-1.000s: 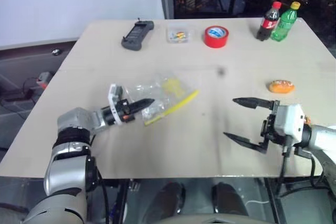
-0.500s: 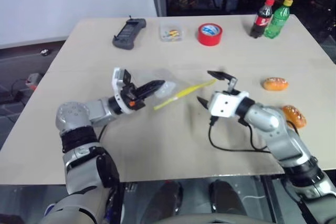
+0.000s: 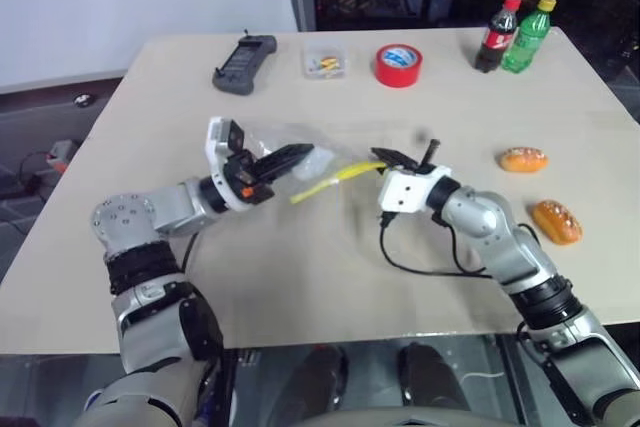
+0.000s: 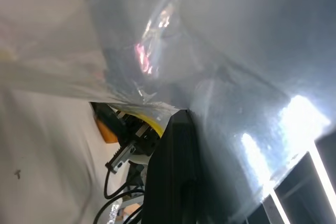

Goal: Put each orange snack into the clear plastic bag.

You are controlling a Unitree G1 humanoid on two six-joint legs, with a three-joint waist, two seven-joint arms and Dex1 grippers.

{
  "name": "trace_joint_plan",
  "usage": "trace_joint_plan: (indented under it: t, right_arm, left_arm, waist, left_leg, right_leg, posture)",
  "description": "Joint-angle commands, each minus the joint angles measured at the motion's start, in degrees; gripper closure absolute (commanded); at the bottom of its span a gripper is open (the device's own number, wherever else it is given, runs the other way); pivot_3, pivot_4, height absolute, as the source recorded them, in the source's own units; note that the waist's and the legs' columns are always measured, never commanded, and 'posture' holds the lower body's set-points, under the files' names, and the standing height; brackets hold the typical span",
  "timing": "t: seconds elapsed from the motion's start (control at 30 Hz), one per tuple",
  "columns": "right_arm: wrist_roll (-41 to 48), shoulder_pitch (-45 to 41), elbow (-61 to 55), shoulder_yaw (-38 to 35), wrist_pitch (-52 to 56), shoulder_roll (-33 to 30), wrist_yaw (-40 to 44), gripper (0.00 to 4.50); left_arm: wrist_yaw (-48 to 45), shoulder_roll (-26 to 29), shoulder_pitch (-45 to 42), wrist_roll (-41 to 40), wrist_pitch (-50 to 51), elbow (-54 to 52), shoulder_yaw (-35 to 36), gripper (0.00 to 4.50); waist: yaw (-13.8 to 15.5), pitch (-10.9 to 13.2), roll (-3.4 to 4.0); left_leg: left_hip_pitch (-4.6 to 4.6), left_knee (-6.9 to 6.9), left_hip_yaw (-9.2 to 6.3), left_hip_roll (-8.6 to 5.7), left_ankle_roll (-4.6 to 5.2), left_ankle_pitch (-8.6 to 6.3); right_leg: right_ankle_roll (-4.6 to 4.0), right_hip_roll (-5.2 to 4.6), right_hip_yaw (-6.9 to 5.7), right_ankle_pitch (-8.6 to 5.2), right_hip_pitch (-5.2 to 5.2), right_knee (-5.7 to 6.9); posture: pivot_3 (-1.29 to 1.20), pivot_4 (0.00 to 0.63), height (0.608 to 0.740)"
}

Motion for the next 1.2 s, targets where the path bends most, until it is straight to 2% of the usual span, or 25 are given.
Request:
trace_joint_plan:
  t: [0.03, 0.07, 0.13, 0.17, 0.2, 0.23, 0.27, 0.33, 0.4, 0.47, 0.53, 0.63, 0.9, 1.2]
  right_arm:
    - [1.54, -2.22, -0.34, -2.56, -0.72, -0.34, 0.23, 4.44]
    - [1.67, -2.48, 0.08, -2.87, -0.87, -0.64, 0.37, 4.44]
    - [2.39, -4.18, 2.13, -4.21, -0.07, -1.55, 1.12, 4.50]
    - [2.68, -5.19, 3.31, -4.72, 0.33, -2.17, 1.62, 4.50]
    - [2.99, -6.20, 4.51, -5.23, 0.68, -2.75, 1.91, 4.50]
    - [3.06, -7.53, 5.95, -5.60, 1.05, -3.37, 2.32, 4.50]
    - [3.00, -8.63, 7.23, -5.90, 1.30, -4.01, 2.82, 4.50]
    - [2.35, -11.51, 10.40, -5.92, 2.18, -5.35, 3.72, 4.50]
    - [1.93, -13.86, 13.12, -5.56, 3.46, -6.33, 4.77, 4.50]
    - [1.63, -15.88, 15.48, -5.41, 4.67, -6.42, 5.29, 4.50]
    - [1.21, -17.64, 17.43, -5.03, 5.87, -6.10, 5.80, 4.50]
    - [1.26, -19.90, 19.39, -4.82, 7.89, -4.83, 6.58, 4.50]
    - [1.15, -23.13, 19.26, -4.61, 13.39, -2.57, 9.08, 4.50]
    - [0.85, -23.80, 17.47, -4.21, 16.24, -1.70, 10.01, 4.50]
  left_arm:
    - [0.75, -0.31, 1.45, -1.52, -2.79, -6.48, -0.44, 4.50]
    - [1.00, -0.61, 1.90, -1.70, -3.28, -7.63, -0.64, 4.50]
    - [2.16, -0.33, 3.80, 0.44, -6.29, -13.53, -2.78, 3.97]
    - [1.75, 1.14, 5.61, 3.53, -9.15, -18.17, -6.04, 3.88]
    - [1.44, 2.73, 7.71, 7.26, -12.94, -23.04, -9.76, 3.21]
    - [1.28, 4.31, 9.97, 11.86, -18.09, -28.19, -13.10, 3.00]
    - [0.38, 6.49, 12.24, 16.45, -22.95, -32.91, -16.91, 2.60]
    - [-3.15, 11.73, 18.59, 30.32, -40.08, -41.89, -26.02, 1.71]
    - [-3.21, 16.28, 22.61, 44.06, -55.00, -45.55, -33.77, 1.71]
    - [-2.36, 18.77, 24.99, 53.72, -65.31, -46.71, -38.44, 1.71]
    - [-0.54, 20.14, 25.57, 62.01, -72.16, -47.85, -42.27, 1.71]
    - [1.40, 19.75, 23.48, 71.15, -76.90, -47.80, -47.34, 1.71]
    - [5.89, 9.89, 20.56, 82.35, -71.84, -47.24, -55.03, 1.71]
    - [8.97, 0.50, 17.92, 89.36, -65.17, -42.71, -57.84, 1.71]
  waist:
    - [0.01, 0.00, 0.00]
    - [0.02, 0.00, 0.00]
    - [0.09, 0.00, 0.00]
    - [0.05, 0.01, -0.01]
    - [0.05, 0.01, -0.01]
    - [0.13, 0.01, -0.01]
    - [-0.11, 0.04, -0.05]
    - [-0.45, 0.05, -0.04]
    - [-0.23, 0.05, -0.02]
    - [0.00, 0.06, 0.01]
    - [0.31, 0.07, 0.01]
    - [0.48, 0.08, 0.02]
    - [0.39, 0.09, 0.03]
    - [0.40, 0.09, 0.03]
  left_leg:
    - [0.00, 0.00, 0.00, 0.00, 0.00, 0.00]
    - [0.00, 0.00, 0.01, 0.00, 0.00, 0.00]
    - [0.00, 0.00, 0.02, 0.00, 0.00, 0.00]
    - [0.00, 0.00, 0.02, 0.00, 0.00, 0.00]
    - [0.00, -0.01, 0.07, 0.00, 0.00, 0.00]
    - [0.00, -0.01, 0.07, 0.00, 0.00, 0.00]
    - [0.00, -0.02, 0.07, 0.00, 0.00, 0.00]
    - [0.02, -0.17, 0.25, 0.05, -0.01, -0.01]
    - [0.04, -0.28, 0.31, 0.07, -0.01, -0.01]
    - [0.04, -0.32, 0.31, 0.13, -0.01, -0.01]
    - [0.05, -0.42, 0.35, 0.15, -0.01, -0.01]
    - [0.05, -0.46, 0.35, 0.17, 0.00, -0.01]
    - [-0.10, -0.45, 0.32, 0.15, 0.02, -0.01]
    - [-0.19, -0.33, 0.34, 0.18, 0.02, -0.01]
  right_leg:
    - [0.00, 0.00, 0.00, 0.00, 0.00, 0.00]
    - [0.00, 0.00, 0.01, 0.00, 0.00, 0.00]
    - [0.00, 0.00, 0.01, 0.00, 0.00, -0.01]
    - [0.00, 0.00, 0.01, 0.00, 0.00, -0.01]
    - [-0.01, -0.03, 0.06, 0.01, 0.02, -0.02]
    - [-0.01, -0.04, 0.06, 0.01, 0.02, -0.02]
    - [-0.01, -0.02, 0.05, 0.01, 0.04, -0.01]
    - [-0.09, -0.06, 0.19, 0.05, 0.00, -0.05]
    - [-0.12, -0.02, 0.24, 0.06, -0.01, -0.14]
    - [-0.16, 0.01, 0.23, 0.07, -0.01, -0.22]
    - [-0.18, 0.01, 0.25, 0.09, -0.04, -0.24]
    - [-0.18, 0.03, 0.24, 0.09, -0.04, -0.28]
    - [-0.16, 0.08, 0.20, 0.09, -0.13, -0.33]
    - [-0.16, 0.13, 0.23, 0.09, -0.25, -0.17]
  posture:
    - [0.00, 0.150, 0.740]
    - [0.00, 0.150, 0.740]
    - [0.00, 0.150, 0.740]
    - [0.00, 0.150, 0.740]
    - [0.00, 0.150, 0.740]
    - [0.00, 0.150, 0.740]
    - [0.00, 0.150, 0.740]
    - [0.00, 0.150, 0.740]
    - [0.00, 0.150, 0.740]
    - [0.00, 0.150, 0.740]
    - [0.00, 0.150, 0.740]
    - [0.00, 0.150, 0.740]
    - [0.00, 0.150, 0.740]
    - [0.00, 0.150, 0.740]
